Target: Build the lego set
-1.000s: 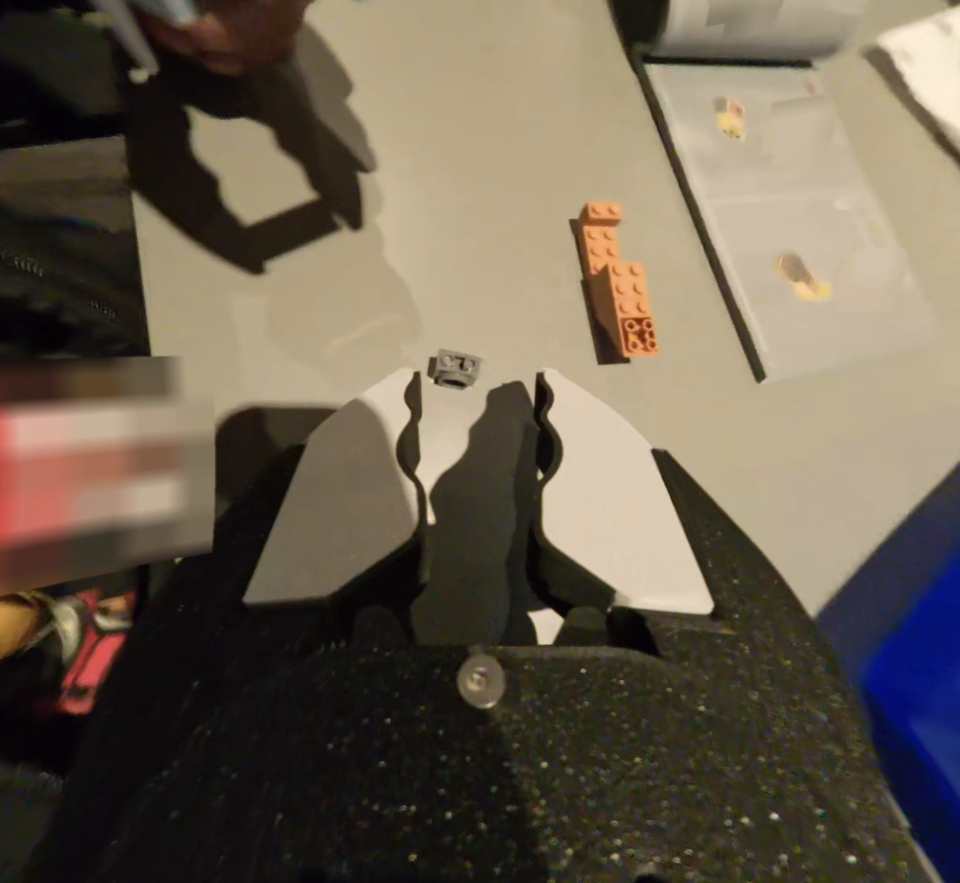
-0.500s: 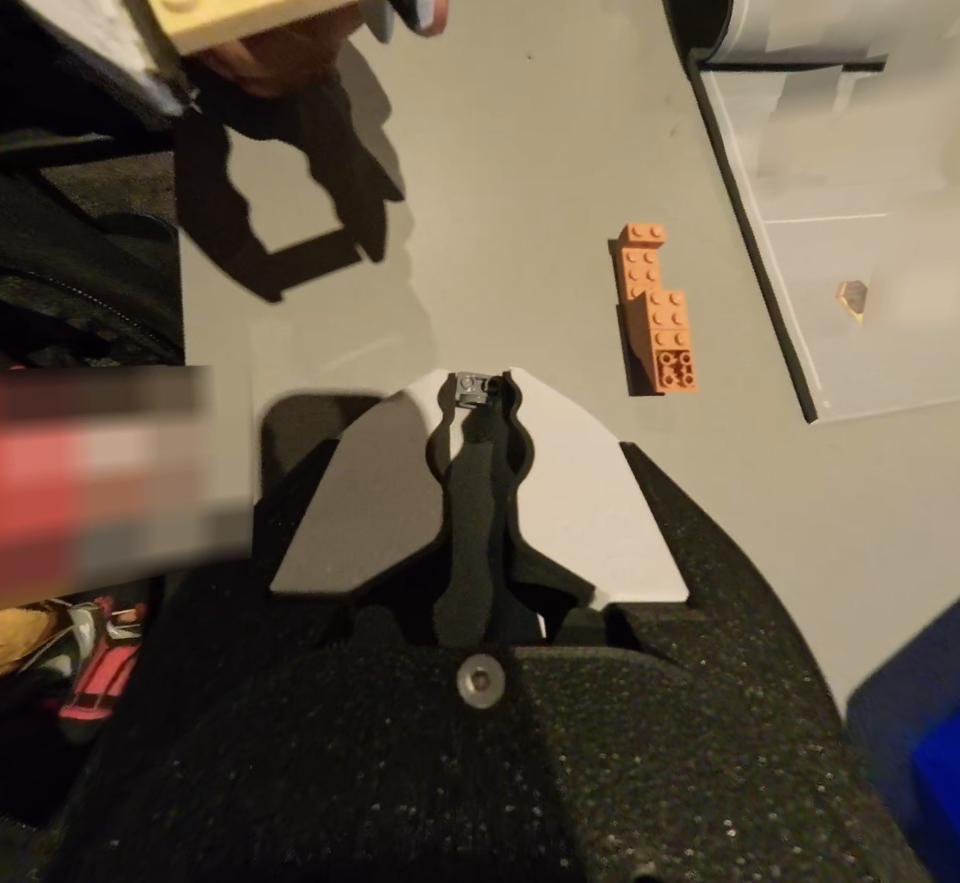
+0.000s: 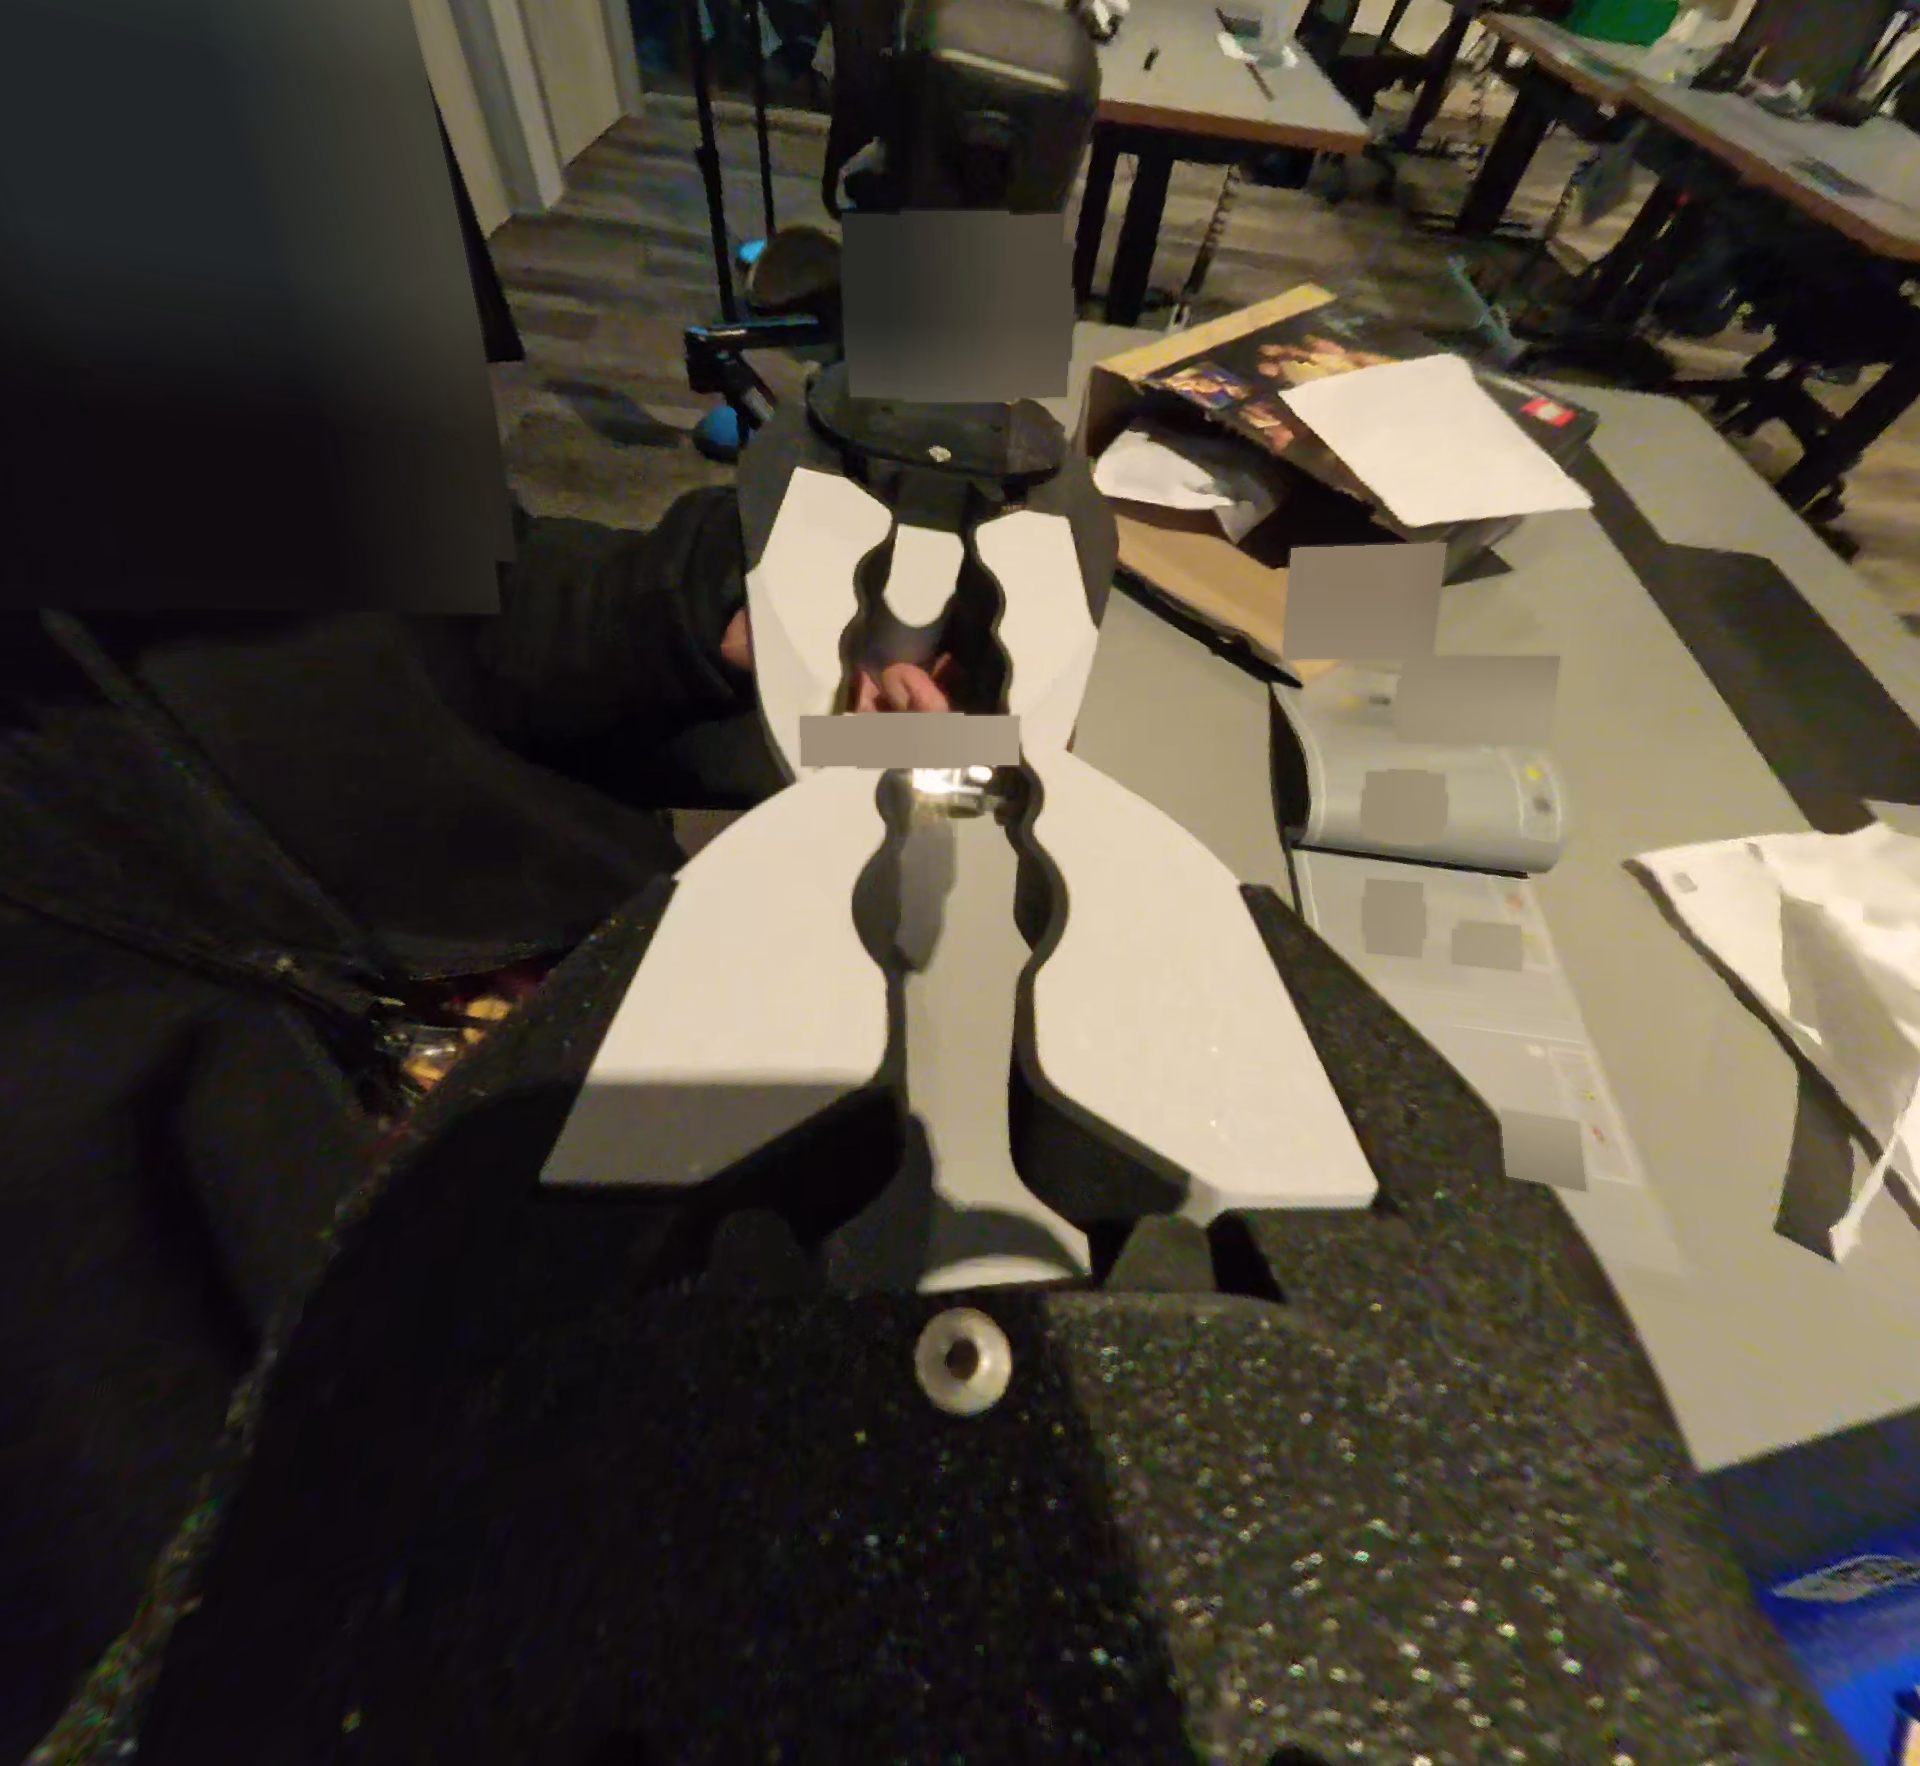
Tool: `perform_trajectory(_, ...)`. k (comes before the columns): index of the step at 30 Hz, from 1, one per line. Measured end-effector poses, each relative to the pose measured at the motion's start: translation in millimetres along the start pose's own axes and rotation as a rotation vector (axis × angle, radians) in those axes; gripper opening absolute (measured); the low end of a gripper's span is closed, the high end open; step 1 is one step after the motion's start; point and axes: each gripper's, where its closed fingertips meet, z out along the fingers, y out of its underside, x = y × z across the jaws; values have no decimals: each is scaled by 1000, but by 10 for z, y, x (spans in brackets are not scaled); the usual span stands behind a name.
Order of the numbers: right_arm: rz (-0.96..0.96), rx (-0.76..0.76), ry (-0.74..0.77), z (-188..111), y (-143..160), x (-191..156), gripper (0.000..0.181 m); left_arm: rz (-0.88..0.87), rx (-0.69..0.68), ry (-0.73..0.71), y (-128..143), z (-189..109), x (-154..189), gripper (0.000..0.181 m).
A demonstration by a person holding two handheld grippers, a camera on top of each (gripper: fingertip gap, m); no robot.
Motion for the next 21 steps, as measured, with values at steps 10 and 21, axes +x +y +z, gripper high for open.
perform_trajectory(10, -26, -235, -80, 295, -291, -56, 17, 92, 2, -70, -275, -335, 153, 35)
perform_trajectory(21, -82, -259, -163, 533, -518, -109, 16, 137, -2, -135, -371, -577, 166, 35)
